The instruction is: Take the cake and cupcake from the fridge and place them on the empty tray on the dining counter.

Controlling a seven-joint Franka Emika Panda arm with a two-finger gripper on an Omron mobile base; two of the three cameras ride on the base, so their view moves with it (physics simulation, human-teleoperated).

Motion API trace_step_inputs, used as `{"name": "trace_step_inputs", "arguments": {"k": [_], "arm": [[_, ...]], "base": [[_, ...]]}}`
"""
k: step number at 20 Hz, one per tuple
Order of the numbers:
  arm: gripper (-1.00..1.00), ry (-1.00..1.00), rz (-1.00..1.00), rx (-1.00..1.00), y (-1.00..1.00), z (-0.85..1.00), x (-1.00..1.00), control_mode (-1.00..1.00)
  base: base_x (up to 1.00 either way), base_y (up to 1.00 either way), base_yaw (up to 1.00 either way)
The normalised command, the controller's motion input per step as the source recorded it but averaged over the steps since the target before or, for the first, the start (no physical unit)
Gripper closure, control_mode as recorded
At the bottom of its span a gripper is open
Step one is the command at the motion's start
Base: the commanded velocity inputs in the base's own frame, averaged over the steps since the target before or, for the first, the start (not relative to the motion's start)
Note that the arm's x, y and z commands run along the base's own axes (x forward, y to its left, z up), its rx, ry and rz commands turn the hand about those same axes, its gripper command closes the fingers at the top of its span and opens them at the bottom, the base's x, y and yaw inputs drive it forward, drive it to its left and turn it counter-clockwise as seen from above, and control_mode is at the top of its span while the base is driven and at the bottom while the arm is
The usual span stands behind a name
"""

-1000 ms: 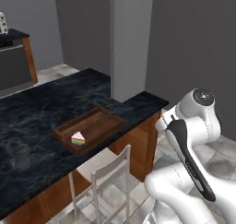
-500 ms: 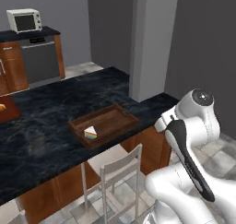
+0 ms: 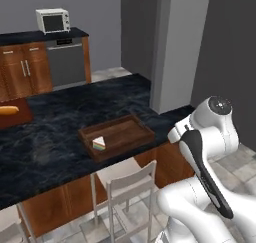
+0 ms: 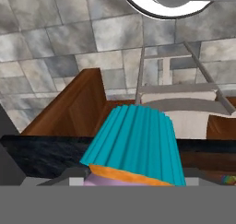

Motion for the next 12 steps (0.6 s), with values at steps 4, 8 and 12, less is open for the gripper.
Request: {"name": "trace_step_inputs", "arguments": {"k": [4, 8, 12], "arm": [[1.0, 0.0, 0.0, 0.0, 0.0, 0.0, 0.0, 1.0], [1.0, 0.0, 0.0, 0.0, 0.0, 0.0, 0.0, 1.0], [1.0, 0.0, 0.0, 0.0, 0.0, 0.0, 0.0, 1.0]], "base": [[0.36, -0.2, 0.25], [0.39, -0.26, 0.25], [0.41, -0.32, 0.25]]}}
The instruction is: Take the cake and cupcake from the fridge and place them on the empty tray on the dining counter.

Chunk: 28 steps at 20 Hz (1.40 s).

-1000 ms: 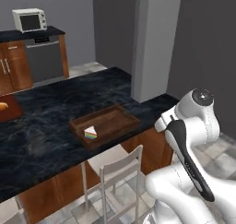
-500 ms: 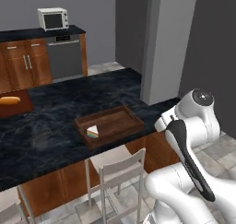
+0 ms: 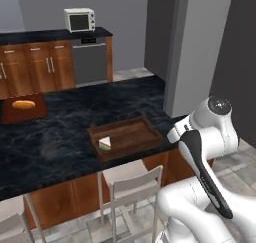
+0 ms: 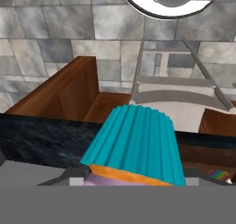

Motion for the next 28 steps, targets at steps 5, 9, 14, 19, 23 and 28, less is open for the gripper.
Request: {"name": "trace_step_inputs", "arguments": {"k": [5, 9, 14, 19, 23, 28], "arm": [[1.0, 0.0, 0.0, 0.0, 0.0, 0.0, 0.0, 1.0], [1.0, 0.0, 0.0, 0.0, 0.0, 0.0, 0.0, 1.0], [1.0, 0.0, 0.0, 0.0, 0.0, 0.0, 0.0, 1.0], [1.0, 0.0, 0.13, 0.0, 0.0, 0.03, 0.19, -1.0], [1.0, 0.0, 0.2, 0.0, 0.0, 0.0, 0.42, -1.0], [1.0, -0.02, 0.24, 0.0, 0.0, -0.02, 0.49, -1.0]], "base": [[0.42, -0.33, 0.26], [0.35, -0.22, 0.24], [0.34, -0.14, 0.23], [0.11, -0.01, 0.09], [0.0, 0.0, 0.0], [0.0, 0.0, 0.0]]}}
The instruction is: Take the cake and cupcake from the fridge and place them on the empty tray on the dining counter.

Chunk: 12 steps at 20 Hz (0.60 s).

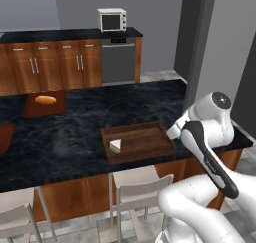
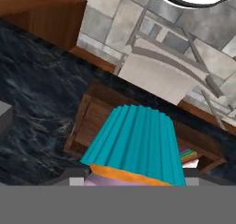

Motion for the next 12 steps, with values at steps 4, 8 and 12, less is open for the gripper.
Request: {"name": "trace_step_inputs", "arguments": {"k": [4, 8, 12], "arm": [[1.0, -0.06, 0.27, 0.0, 0.0, -0.17, 0.39, -1.0], [1.0, -0.07, 0.24, -0.01, 0.11, -0.43, 0.24, -1.0], [1.0, -0.01, 0.13, -0.02, 0.4, -0.48, 0.13, -1.0]], "base": [[0.0, 0.0, 0.0], [0.0, 0.0, 0.0], [0.0, 0.0, 0.0]]}}
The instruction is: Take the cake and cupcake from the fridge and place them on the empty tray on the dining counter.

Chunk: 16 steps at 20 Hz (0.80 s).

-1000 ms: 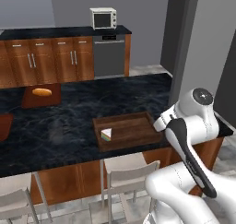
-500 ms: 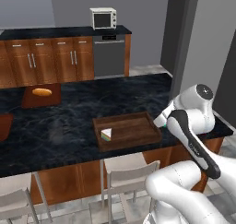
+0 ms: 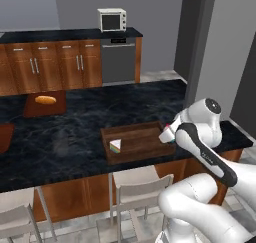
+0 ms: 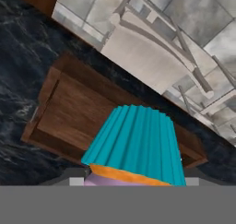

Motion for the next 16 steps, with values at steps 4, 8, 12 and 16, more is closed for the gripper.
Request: {"name": "trace_step_inputs", "arguments": {"k": [4, 8, 12, 16], "arm": [[1.0, -0.06, 0.07, -0.02, 0.25, -0.17, 0.27, -1.0], [1.0, -0.2, 0.17, 0.0, 0.0, 0.0, 0.37, -1.0], [1.0, -0.23, 0.21, 0.01, -0.04, 0.0, 0.42, -1.0], [1.0, -0.13, 0.23, 0.0, -0.03, -0.04, 0.3, -1.0]], "base": [[0.0, 0.0, 0.0], [0.0, 0.0, 0.0], [0.0, 0.0, 0.0], [0.0, 0.0, 0.0]]}}
